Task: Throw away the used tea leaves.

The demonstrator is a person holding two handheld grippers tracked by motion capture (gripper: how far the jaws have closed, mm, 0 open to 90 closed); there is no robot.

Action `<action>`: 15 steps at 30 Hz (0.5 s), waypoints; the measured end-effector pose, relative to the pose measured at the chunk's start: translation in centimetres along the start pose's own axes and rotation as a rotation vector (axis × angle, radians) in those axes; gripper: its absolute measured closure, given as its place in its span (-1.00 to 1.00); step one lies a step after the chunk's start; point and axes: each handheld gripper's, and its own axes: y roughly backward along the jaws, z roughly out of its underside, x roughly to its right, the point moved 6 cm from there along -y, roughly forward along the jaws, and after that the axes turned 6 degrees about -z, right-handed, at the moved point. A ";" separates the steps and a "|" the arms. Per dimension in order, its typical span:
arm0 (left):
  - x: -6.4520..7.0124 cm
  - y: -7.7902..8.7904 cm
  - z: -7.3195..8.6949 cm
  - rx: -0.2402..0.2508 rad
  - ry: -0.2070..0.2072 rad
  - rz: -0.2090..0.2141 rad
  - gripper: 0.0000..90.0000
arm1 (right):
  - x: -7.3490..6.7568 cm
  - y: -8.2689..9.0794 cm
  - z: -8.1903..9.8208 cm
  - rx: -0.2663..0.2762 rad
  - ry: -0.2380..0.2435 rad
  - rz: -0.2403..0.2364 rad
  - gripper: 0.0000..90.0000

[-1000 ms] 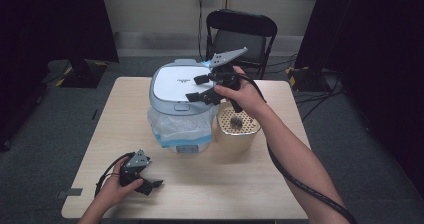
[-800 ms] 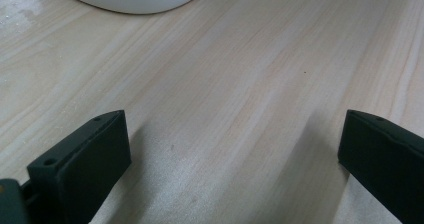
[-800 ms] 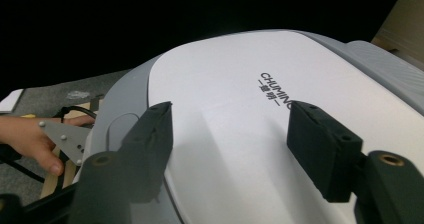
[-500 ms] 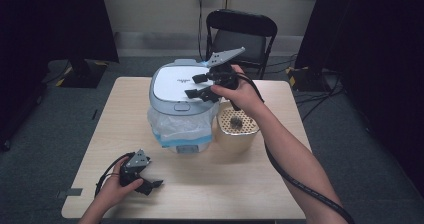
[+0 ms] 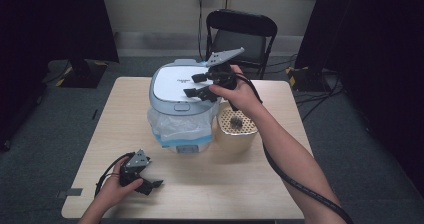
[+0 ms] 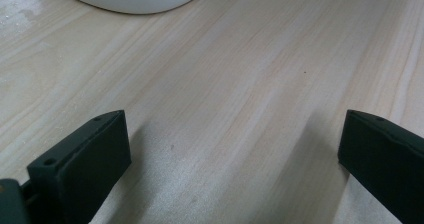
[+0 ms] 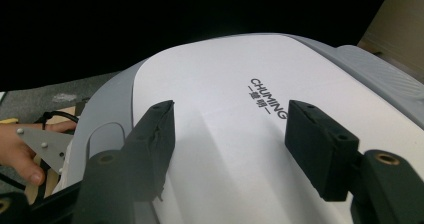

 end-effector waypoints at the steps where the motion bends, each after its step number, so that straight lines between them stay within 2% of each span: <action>1: 0.0 0.0 0.0 0.000 0.000 0.000 -1.00 | 0.0 0.0 0.0 0.004 0.001 0.001 -0.19; 15: 0.0 0.0 0.0 0.000 0.000 0.000 -1.00 | 0.0 0.0 0.1 0.014 -0.003 -0.003 -0.19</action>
